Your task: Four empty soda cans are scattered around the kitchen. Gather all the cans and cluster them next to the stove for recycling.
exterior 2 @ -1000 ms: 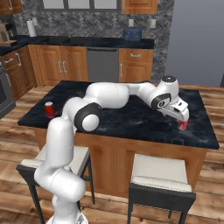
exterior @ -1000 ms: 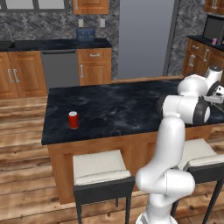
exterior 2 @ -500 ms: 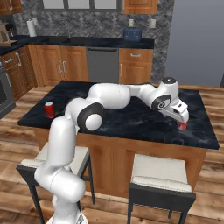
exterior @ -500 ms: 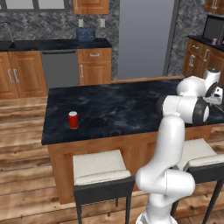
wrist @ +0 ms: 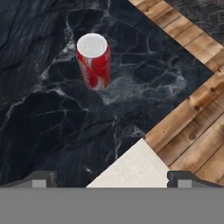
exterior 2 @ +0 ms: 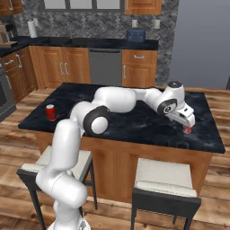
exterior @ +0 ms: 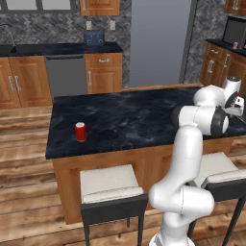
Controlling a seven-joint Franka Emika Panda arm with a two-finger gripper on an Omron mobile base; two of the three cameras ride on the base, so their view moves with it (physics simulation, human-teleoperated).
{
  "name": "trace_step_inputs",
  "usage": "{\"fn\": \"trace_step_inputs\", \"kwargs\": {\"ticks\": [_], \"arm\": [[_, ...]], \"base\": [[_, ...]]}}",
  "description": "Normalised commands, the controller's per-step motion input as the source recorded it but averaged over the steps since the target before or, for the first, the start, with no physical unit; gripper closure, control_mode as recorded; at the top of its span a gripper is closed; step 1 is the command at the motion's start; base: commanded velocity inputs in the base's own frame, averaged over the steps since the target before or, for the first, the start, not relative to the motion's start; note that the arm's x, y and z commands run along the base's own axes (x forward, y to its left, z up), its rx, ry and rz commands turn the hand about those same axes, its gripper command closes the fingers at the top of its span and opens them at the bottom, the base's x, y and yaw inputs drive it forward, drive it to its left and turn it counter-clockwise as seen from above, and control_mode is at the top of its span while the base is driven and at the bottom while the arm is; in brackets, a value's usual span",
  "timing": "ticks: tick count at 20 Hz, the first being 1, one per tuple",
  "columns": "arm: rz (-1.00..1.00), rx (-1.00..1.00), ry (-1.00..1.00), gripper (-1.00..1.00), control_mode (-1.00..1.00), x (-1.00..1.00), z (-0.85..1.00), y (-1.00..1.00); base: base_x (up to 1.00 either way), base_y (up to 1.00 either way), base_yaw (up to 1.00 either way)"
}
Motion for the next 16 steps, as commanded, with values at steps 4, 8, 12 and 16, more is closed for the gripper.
{"fn": "trace_step_inputs", "kwargs": {"ticks": [4, 8, 12, 16], "arm": [[0.0, 0.04, 0.0, -1.0, -1.0, 0.07, -0.06, -0.16], [0.0, 0.07, 0.0, -1.0, -1.0, 0.19, -0.06, -0.14], [0.0, 0.08, 0.0, -1.0, -1.0, 0.25, -0.04, -0.09], [0.0, 0.08, 0.0, -1.0, -1.0, 0.26, 0.0, -0.09]], "base": [[0.0, 0.0, 0.0], [0.0, 0.0, 0.0], [0.0, 0.0, 0.0], [0.0, 0.0, 0.0]]}}
